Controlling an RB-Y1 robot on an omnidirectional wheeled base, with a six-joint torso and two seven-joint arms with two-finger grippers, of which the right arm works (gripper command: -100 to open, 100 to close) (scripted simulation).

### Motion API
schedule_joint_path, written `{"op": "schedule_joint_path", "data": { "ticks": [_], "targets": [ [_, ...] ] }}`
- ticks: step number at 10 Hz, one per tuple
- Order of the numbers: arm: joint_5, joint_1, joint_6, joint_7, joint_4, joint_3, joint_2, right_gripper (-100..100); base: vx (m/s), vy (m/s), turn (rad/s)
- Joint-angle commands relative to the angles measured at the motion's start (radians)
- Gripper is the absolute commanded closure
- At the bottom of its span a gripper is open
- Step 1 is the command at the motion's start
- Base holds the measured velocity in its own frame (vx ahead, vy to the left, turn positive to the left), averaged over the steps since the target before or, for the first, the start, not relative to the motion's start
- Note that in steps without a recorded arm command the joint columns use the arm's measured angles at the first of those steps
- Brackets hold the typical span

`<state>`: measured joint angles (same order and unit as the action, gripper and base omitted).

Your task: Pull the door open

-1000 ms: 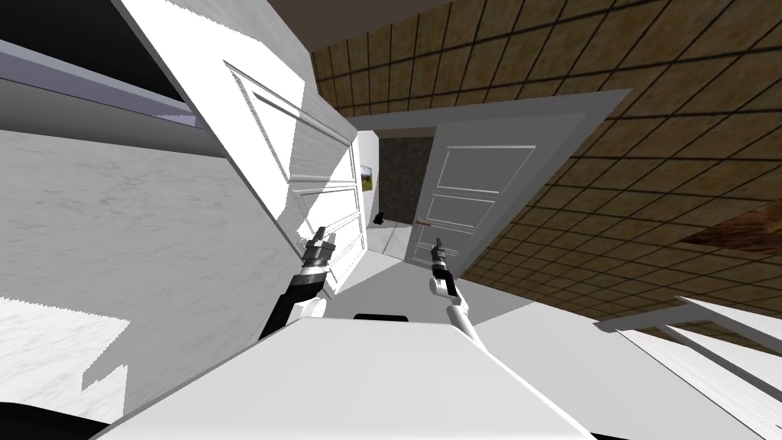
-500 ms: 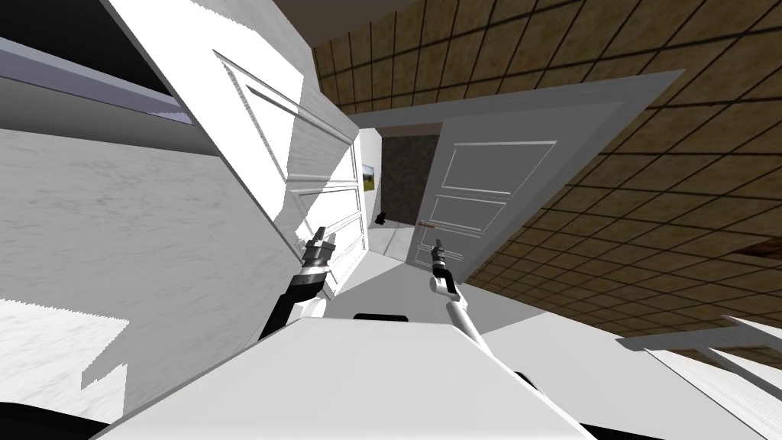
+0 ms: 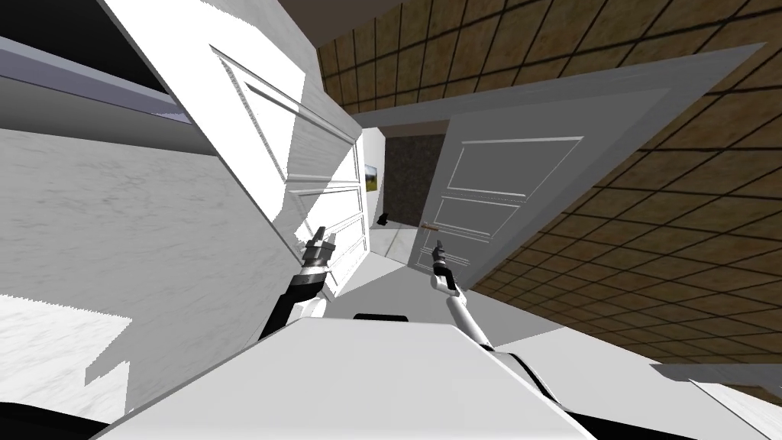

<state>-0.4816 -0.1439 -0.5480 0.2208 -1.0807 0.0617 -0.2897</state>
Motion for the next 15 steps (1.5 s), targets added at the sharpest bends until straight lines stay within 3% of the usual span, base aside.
{"op": "schedule_joint_path", "data": {
  "ticks": [1, 3, 4, 11, 15],
  "targets": [
    [-0.025, -0.028, 0.005, 0.005, 0.05, 0.001, -0.01, -100, 0.11, -0.039, 0.085],
    [-0.054, -0.06, 0.007, 0.008, 0.115, 0.001, -0.024, -100, 0.104, -0.031, 0.08],
    [-0.054, -0.06, 0.007, 0.008, 0.116, 0.001, -0.024, -100, 0.062, -0.022, 0.015],
    [-0.142, -0.16, 0.014, 0.016, 0.308, 0.001, -0.066, -100, 0.076, -0.023, 0.062],
    [-0.179, -0.202, 0.016, 0.02, 0.391, 0.0, -0.084, -100, 0.07, -0.025, 0.046]
  ]
}}
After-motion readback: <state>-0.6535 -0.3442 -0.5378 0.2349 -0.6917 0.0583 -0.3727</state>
